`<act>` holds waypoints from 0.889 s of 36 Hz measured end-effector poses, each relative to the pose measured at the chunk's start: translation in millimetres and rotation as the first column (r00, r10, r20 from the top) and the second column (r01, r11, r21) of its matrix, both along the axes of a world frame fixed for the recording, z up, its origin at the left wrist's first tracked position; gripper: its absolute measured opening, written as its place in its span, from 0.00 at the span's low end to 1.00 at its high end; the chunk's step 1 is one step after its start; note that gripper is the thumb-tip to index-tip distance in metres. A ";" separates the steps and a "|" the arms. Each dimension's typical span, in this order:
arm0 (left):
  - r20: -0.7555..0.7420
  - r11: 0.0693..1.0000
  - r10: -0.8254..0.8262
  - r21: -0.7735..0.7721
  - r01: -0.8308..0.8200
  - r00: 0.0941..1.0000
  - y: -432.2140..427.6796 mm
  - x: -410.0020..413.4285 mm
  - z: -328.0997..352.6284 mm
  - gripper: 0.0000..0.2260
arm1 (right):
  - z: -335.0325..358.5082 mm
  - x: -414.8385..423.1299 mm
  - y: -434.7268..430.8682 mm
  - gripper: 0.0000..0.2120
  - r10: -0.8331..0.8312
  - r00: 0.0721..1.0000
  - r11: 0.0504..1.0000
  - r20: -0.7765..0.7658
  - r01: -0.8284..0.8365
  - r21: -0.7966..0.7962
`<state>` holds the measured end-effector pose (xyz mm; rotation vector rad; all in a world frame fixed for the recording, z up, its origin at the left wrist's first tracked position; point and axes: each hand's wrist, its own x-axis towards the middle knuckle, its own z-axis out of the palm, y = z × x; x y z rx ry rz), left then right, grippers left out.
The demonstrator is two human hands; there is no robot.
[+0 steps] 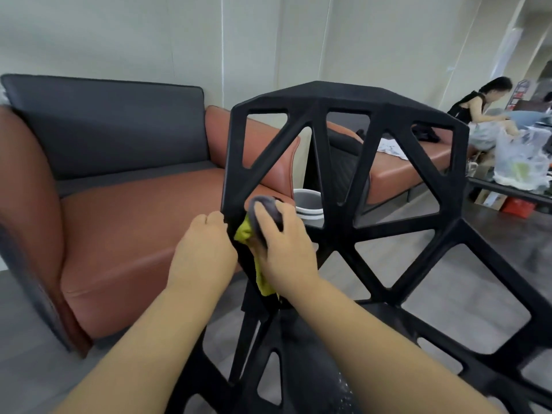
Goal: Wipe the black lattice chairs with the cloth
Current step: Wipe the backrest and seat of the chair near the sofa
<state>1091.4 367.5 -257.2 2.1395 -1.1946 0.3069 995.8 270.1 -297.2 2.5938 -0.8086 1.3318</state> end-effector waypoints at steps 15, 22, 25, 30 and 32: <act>-0.131 0.997 -0.029 -0.070 0.020 0.991 4.0 1.5 2.6 0.07 | -24.5 -63.1 -29.5 0.20 -0.353 0.932 0.888 -0.079 0.360 0.286; -0.153 0.997 -0.044 -0.077 0.032 0.987 8.3 3.0 3.6 0.06 | 0.1 2.7 4.3 0.26 0.014 0.999 0.999 -0.052 -0.013 0.030; -0.143 0.996 -0.057 -0.079 0.046 0.988 11.1 3.1 4.9 0.06 | 17.3 14.9 5.1 0.28 0.110 0.982 0.988 -0.154 -0.124 -0.089; -0.192 0.994 -0.087 -0.076 0.074 0.978 11.2 1.6 6.4 0.08 | 40.9 7.6 -14.0 0.26 0.014 0.965 0.953 -0.261 -0.093 -0.289; -0.207 0.994 -0.094 -0.069 0.081 0.974 11.5 1.6 7.0 0.09 | 64.5 11.3 -19.6 0.24 -0.067 0.983 0.944 -0.169 0.008 -0.331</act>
